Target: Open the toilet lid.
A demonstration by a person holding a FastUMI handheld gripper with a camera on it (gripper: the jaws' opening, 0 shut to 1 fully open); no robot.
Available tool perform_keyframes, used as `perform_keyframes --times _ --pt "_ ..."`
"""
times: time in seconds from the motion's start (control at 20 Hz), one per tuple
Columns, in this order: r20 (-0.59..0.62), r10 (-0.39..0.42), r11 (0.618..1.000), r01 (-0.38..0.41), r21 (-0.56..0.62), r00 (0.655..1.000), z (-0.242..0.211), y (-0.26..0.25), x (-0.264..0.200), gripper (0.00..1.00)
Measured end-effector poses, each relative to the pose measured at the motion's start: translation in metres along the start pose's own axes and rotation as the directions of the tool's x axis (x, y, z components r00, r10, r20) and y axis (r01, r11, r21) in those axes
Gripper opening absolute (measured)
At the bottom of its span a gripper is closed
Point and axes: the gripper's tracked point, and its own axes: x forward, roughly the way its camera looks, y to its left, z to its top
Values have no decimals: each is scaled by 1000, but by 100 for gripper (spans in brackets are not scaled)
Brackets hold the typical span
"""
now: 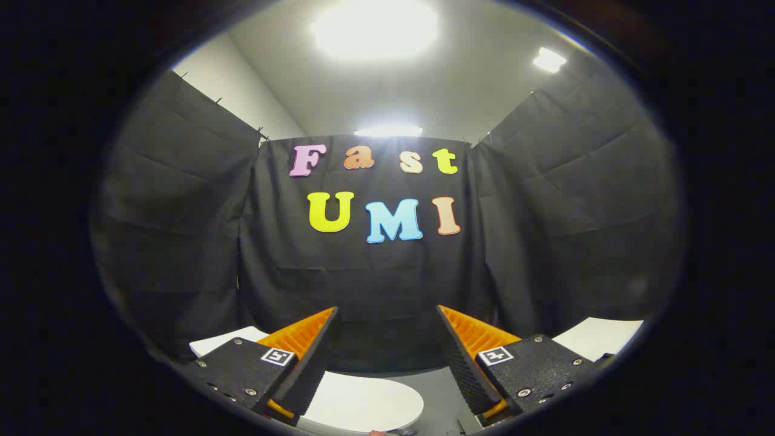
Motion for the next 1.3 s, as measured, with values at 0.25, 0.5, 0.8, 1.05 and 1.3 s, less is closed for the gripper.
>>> perform_keyframes --times 0.25,0.5,0.8,1.05,1.3 --pt "21 26 999 -26 -32 999 1 7 3 94" --pt "16 30 999 -30 -37 999 -10 10 12 94" --pt "-9 42 998 -42 -56 999 -27 14 20 95" --pt "-4 18 998 -18 -68 1000 -43 7 26 95" --pt "-64 4 999 -7 -48 998 -79 1 32 95"
